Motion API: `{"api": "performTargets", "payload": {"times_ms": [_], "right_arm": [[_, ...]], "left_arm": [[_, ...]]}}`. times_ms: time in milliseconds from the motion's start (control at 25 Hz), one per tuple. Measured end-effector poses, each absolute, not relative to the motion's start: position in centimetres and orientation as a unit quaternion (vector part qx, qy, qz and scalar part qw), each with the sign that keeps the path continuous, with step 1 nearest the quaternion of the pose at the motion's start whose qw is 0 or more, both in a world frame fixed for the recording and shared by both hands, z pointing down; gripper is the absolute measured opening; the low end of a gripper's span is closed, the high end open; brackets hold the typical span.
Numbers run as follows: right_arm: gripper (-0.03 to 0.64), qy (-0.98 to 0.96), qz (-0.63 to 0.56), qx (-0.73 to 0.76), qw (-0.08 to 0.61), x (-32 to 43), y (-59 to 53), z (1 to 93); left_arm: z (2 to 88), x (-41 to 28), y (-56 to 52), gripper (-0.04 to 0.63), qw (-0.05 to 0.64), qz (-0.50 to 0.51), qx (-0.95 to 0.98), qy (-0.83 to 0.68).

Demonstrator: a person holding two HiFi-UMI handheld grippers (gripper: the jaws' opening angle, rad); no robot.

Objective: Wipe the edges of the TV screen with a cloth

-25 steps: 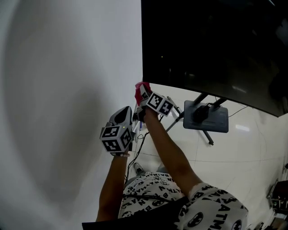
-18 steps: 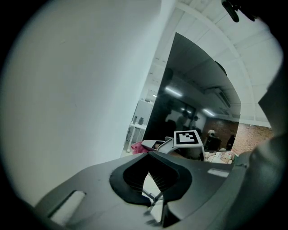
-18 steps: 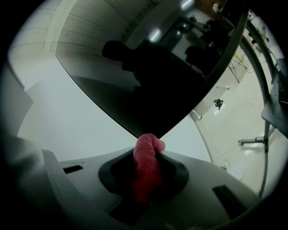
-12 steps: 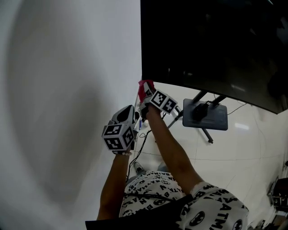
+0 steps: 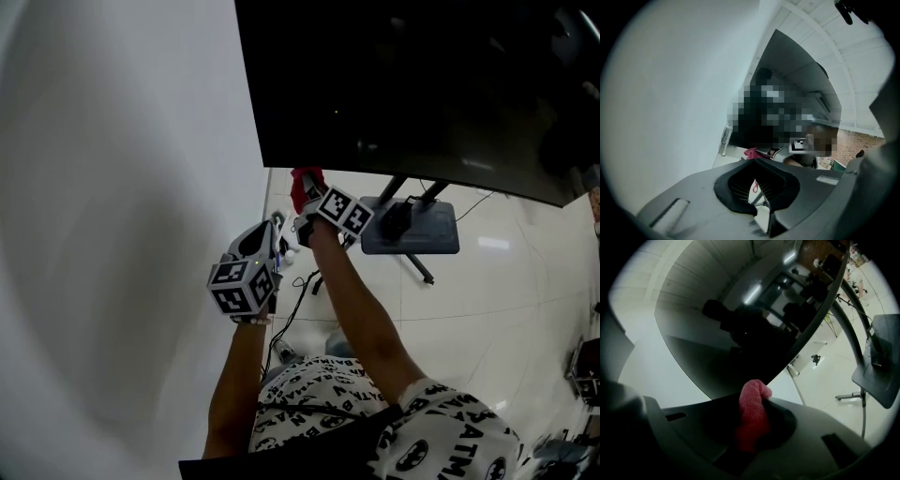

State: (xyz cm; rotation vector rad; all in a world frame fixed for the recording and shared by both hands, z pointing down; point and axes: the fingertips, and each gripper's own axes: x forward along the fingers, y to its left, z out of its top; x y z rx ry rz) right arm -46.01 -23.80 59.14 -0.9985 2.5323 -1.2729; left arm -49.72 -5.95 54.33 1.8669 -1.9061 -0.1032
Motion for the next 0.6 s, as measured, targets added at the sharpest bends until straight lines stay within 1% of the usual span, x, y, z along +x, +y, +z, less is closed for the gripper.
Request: {"api": "performTargets", "payload": {"times_ms": [360,600], "right_arm": [[0.072,0.836,-0.431,-0.333,0.062,-38.4,-26.7,59.3],[0.072,0.834,-0.431,-0.337,0.072,-33.5,-28.0,58.5]], "left_arm": [[54.8,-43.9,-9.0,0.0,0.243,-0.04,0.69,-0.68],[54.2,-39.6,-10.8,0.002,0.244,-0.031,0.698,-0.672]]}}
